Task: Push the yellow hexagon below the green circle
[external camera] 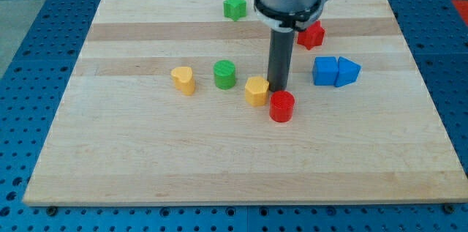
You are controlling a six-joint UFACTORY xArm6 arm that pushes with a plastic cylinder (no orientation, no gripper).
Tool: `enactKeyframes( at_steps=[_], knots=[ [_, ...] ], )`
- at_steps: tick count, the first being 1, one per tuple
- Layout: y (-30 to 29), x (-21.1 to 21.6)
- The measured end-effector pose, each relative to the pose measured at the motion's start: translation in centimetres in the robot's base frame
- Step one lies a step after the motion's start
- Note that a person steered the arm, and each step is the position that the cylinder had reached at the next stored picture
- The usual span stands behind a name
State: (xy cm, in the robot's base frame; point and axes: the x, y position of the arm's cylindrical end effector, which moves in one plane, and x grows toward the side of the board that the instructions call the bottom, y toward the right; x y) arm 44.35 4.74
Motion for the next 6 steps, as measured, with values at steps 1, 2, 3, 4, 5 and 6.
enactKeyframes(
  at_steps=[1,2,3,4,5,6],
  knots=[
    [-2.3,0.6],
    [-3.5,1.5],
    [-3.5,3.1],
    [-3.6,4.5],
    [-4.1,6.8],
    [-4.9,8.3]
  ],
)
